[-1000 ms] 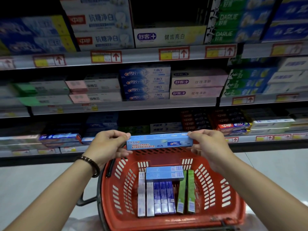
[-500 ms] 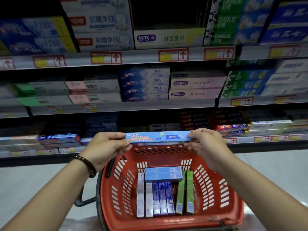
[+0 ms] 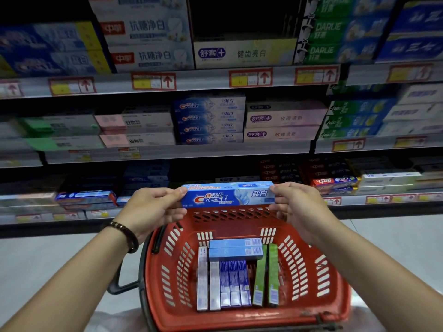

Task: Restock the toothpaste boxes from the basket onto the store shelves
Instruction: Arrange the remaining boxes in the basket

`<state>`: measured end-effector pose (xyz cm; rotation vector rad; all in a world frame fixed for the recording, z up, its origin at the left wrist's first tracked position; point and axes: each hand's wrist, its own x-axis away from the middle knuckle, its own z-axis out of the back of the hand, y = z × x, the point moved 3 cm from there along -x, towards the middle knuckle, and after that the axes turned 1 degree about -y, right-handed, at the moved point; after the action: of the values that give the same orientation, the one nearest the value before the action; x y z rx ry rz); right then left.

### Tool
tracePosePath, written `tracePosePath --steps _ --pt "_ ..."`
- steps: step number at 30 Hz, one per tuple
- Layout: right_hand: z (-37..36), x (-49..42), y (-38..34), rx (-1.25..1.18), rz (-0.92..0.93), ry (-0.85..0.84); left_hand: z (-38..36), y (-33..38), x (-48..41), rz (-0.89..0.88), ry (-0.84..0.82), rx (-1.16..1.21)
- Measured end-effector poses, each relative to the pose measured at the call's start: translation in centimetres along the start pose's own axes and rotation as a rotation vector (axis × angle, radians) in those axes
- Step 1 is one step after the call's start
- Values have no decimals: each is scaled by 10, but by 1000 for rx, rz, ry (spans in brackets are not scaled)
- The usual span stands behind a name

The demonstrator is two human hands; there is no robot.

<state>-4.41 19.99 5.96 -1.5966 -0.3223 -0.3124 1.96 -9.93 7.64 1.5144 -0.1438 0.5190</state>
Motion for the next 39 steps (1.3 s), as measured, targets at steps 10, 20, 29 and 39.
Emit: tracePosePath --steps 10,20,29,39 --pt "-4 1 2 -6 10 -31 7 2 1 15 44 -112" --pt "-18 -3 6 59 50 32 13 0 6 -66 137 -159" --pt "-44 3 3 19 75 24 38 11 10 -114 174 -94" --pt "-99 -3 -15 -11 102 -30 86 34 -4 -181 287 -161"
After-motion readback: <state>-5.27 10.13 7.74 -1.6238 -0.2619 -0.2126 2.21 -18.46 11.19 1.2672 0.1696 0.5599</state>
